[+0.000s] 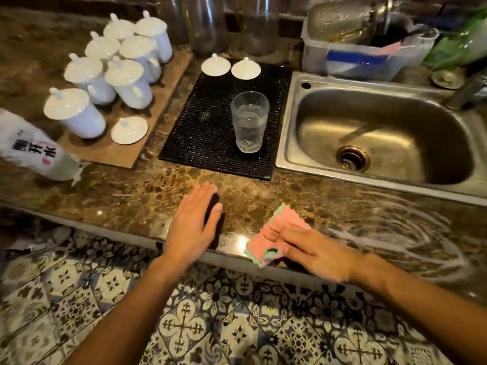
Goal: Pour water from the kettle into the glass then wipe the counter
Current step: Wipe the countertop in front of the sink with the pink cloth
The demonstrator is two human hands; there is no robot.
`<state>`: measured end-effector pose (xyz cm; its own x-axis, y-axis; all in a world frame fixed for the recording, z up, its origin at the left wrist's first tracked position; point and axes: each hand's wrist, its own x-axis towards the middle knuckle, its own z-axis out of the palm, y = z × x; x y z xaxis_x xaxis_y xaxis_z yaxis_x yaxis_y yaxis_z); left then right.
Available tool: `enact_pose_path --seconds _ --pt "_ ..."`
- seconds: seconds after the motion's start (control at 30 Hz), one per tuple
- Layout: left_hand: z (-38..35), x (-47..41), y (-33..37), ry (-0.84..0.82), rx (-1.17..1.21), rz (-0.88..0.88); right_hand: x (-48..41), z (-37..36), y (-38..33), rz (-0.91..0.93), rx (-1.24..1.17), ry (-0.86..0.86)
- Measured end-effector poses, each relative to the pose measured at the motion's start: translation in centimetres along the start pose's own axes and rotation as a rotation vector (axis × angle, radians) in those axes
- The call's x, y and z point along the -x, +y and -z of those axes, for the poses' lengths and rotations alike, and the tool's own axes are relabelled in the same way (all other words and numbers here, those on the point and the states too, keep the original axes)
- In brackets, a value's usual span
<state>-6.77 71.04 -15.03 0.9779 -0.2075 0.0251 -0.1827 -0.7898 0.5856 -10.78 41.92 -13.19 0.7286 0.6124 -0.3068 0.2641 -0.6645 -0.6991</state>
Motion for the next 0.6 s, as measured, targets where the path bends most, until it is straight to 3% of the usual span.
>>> enact_pose_path --seconds 0.13,0.23,0.37,0.47,0.53,0.6 --pt "-2.1 -1.2 2.5 0.063 -0.006 -0.107 4.4 -0.5 0.3 -0.161 -0.09 -0.02" --pt "-3.9 -2.1 4.7 0.154 0.022 -0.158 7.0 -0.6 -0.2 -0.245 -0.306 0.069" --pt "-6.0 -2.9 7.0 0.217 0.056 -0.146 11.5 -0.4 0.6 -0.315 -0.864 0.35" --pt "-7.3 -2.9 7.6 0.234 0.066 -0.165 15.2 1.1 1.9 -0.399 -1.422 0.712" --pt "-7.7 -2.7 7.8 0.214 0.041 -0.163 17.7 3.0 3.1 -0.431 -1.543 0.922" --pt "-8.2 -2.4 7.8 0.174 0.009 -0.147 20.8 5.2 4.8 -0.458 -1.493 1.107"
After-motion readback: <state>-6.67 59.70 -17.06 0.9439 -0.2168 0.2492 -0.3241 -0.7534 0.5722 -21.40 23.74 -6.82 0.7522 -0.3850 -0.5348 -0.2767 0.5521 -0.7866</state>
